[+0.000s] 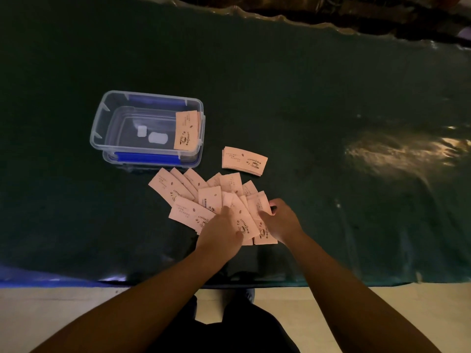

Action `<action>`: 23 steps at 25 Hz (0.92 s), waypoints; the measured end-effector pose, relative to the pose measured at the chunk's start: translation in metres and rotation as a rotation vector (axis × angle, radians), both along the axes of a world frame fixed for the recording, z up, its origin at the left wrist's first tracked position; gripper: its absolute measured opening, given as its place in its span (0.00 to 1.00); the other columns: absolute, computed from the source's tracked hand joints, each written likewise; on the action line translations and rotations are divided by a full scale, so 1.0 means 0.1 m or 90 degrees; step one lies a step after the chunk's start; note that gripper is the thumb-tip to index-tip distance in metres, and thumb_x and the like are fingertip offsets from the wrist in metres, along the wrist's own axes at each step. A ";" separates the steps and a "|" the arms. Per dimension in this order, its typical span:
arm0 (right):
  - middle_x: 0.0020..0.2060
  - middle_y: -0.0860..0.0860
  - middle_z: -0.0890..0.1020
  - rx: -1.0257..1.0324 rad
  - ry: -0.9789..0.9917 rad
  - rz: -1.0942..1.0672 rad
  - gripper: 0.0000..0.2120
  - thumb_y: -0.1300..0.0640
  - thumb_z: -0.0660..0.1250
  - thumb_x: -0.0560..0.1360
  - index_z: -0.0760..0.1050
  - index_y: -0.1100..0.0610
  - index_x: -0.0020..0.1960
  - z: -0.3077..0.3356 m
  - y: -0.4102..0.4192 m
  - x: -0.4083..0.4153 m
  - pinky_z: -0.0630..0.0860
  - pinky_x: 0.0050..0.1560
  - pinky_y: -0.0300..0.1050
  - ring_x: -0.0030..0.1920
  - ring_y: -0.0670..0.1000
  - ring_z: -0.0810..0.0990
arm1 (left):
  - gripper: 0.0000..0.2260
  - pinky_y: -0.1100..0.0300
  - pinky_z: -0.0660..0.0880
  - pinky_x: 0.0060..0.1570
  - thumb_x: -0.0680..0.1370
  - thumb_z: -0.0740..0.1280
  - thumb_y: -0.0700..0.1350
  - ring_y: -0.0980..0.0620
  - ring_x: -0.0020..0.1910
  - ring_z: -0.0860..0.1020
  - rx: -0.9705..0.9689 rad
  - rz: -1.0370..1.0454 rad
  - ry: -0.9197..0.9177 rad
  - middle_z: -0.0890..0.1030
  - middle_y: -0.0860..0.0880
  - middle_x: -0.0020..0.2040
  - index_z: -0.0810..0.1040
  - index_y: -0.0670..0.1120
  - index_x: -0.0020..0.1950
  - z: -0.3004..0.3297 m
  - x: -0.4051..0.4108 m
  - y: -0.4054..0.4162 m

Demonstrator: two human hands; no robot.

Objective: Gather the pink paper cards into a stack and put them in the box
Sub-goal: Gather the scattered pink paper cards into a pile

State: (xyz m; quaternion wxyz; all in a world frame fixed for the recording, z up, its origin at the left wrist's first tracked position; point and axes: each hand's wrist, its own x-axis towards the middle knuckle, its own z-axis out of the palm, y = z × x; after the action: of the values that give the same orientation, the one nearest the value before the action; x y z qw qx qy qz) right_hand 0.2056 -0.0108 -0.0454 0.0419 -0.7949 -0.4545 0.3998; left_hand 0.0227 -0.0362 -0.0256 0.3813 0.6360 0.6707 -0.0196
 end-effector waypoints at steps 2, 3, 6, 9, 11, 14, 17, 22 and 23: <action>0.63 0.52 0.80 0.001 0.005 -0.007 0.20 0.49 0.68 0.82 0.72 0.53 0.72 0.00 -0.01 -0.01 0.68 0.34 0.39 0.42 0.44 0.76 | 0.29 0.54 0.77 0.60 0.80 0.72 0.51 0.47 0.66 0.79 -0.029 0.074 -0.037 0.78 0.47 0.68 0.64 0.48 0.77 0.00 0.05 -0.01; 0.60 0.51 0.81 0.001 0.010 -0.012 0.20 0.49 0.68 0.82 0.72 0.53 0.71 0.00 -0.02 0.00 0.69 0.34 0.39 0.41 0.43 0.76 | 0.30 0.56 0.76 0.57 0.79 0.73 0.50 0.47 0.66 0.78 -0.040 0.111 -0.054 0.77 0.46 0.69 0.63 0.48 0.77 -0.01 0.07 -0.01; 0.56 0.51 0.81 -0.002 0.034 -0.045 0.19 0.50 0.69 0.82 0.73 0.55 0.69 -0.01 -0.06 0.00 0.73 0.36 0.41 0.42 0.44 0.79 | 0.32 0.60 0.71 0.48 0.79 0.73 0.48 0.46 0.65 0.78 -0.071 0.214 -0.080 0.75 0.45 0.70 0.61 0.47 0.78 -0.02 0.14 0.02; 0.58 0.53 0.82 -0.005 0.051 -0.070 0.18 0.50 0.70 0.82 0.72 0.55 0.68 0.00 -0.09 0.00 0.79 0.40 0.43 0.45 0.48 0.82 | 0.29 0.59 0.75 0.51 0.81 0.71 0.46 0.46 0.65 0.77 -0.064 0.252 -0.098 0.73 0.44 0.71 0.63 0.46 0.78 -0.02 0.18 0.04; 0.58 0.53 0.83 -0.004 0.061 -0.086 0.18 0.51 0.70 0.81 0.72 0.54 0.68 0.01 -0.11 0.01 0.81 0.42 0.45 0.46 0.50 0.84 | 0.27 0.58 0.79 0.52 0.81 0.70 0.46 0.47 0.61 0.78 -0.054 0.269 -0.122 0.74 0.43 0.70 0.64 0.46 0.77 -0.02 0.19 0.04; 0.57 0.52 0.83 0.006 0.085 -0.104 0.16 0.52 0.71 0.81 0.73 0.55 0.66 0.01 -0.14 0.03 0.77 0.37 0.43 0.44 0.48 0.82 | 0.22 0.66 0.72 0.34 0.83 0.69 0.44 0.52 0.51 0.78 -0.056 0.304 -0.188 0.78 0.44 0.68 0.65 0.47 0.74 -0.01 0.18 0.04; 0.53 0.49 0.81 0.007 0.095 -0.115 0.15 0.52 0.72 0.80 0.73 0.54 0.64 0.00 -0.16 0.03 0.73 0.34 0.40 0.42 0.43 0.79 | 0.21 0.65 0.77 0.41 0.83 0.68 0.42 0.47 0.61 0.82 -0.049 0.313 -0.223 0.78 0.45 0.70 0.65 0.47 0.75 0.01 0.17 0.05; 0.53 0.49 0.82 0.024 0.106 -0.145 0.09 0.53 0.71 0.80 0.75 0.52 0.59 0.00 -0.16 0.00 0.75 0.38 0.43 0.45 0.44 0.79 | 0.21 0.64 0.78 0.41 0.83 0.69 0.40 0.47 0.67 0.80 -0.101 0.257 -0.268 0.78 0.48 0.73 0.69 0.49 0.74 0.04 0.17 0.03; 0.55 0.50 0.83 0.025 0.109 -0.151 0.07 0.54 0.69 0.81 0.76 0.51 0.58 0.00 -0.16 -0.01 0.78 0.41 0.44 0.46 0.45 0.80 | 0.20 0.66 0.78 0.37 0.83 0.68 0.40 0.48 0.67 0.80 -0.106 0.232 -0.262 0.77 0.48 0.73 0.71 0.49 0.74 0.04 0.18 0.03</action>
State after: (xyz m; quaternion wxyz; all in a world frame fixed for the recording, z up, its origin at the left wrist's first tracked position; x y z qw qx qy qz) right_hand 0.2046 -0.0266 -0.0454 0.1431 -0.8051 -0.3598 0.4493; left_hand 0.0409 -0.0334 -0.0215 0.5577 0.4621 0.6784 0.1235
